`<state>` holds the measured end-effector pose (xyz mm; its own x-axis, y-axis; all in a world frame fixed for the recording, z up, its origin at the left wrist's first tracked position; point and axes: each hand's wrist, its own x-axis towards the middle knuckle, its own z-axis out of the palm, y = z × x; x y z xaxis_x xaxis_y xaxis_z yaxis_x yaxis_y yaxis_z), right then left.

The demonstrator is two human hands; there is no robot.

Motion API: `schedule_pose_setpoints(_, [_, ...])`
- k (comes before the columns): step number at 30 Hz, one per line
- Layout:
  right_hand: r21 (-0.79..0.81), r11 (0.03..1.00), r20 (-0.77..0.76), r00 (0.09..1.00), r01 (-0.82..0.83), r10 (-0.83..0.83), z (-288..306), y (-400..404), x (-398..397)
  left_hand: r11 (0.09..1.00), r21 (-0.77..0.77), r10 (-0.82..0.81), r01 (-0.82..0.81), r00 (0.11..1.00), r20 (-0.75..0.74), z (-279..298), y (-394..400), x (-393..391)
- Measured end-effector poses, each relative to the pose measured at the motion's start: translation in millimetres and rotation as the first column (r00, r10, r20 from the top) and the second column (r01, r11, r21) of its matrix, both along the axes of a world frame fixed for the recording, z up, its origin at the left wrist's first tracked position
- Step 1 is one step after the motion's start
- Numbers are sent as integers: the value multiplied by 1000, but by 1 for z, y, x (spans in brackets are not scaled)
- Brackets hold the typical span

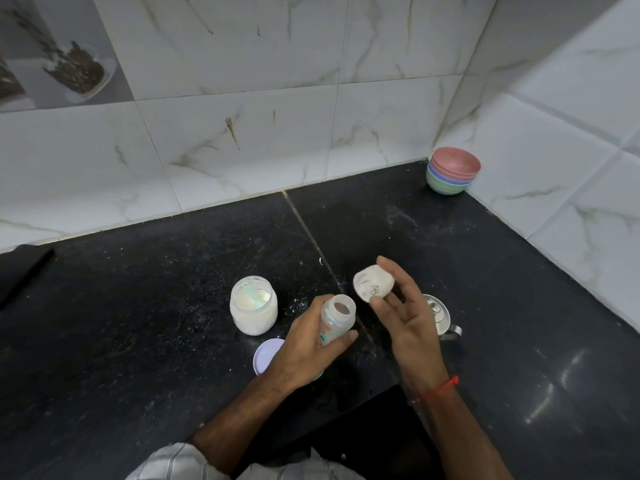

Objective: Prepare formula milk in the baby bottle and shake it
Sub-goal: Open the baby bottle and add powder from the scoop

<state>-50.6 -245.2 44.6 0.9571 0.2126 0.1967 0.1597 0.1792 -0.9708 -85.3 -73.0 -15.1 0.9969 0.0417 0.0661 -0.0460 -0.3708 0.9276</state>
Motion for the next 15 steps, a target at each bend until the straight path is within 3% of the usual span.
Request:
schedule_pose_setpoints(3, [325, 944, -325, 944, 63, 49, -16, -3, 2, 998, -12, 54, -54, 999, -7, -2, 4, 1])
schedule_pose_setpoints(5, [321, 942, -421, 906, 98, 50, -32, -1, 4, 995, -30, 99, -99, 995, -3, -2, 6, 1])
schedule_pose_setpoints(7, [140, 985, -436, 899, 103, -32, -49, 3, 5, 988, -49, 146, -145, 989, 5, -2, 8, -1])
schedule_pose_setpoints(9, [-153, 984, -357, 924, 91, -141, -63, 8, 7, 983, -66, 174, -174, 985, -1, -3, 11, -2])
schedule_pose_setpoints(12, [-531, 838, -128, 966, 125, -225, -83, 13, 12, 985, -72, 156, -157, 988, -13, -4, 14, -5])
schedule_pose_setpoints(15, [-709, 695, -29, 980, 117, -195, -104, 15, 18, 982, -25, 186, -187, 982, -15, -8, 16, -7])
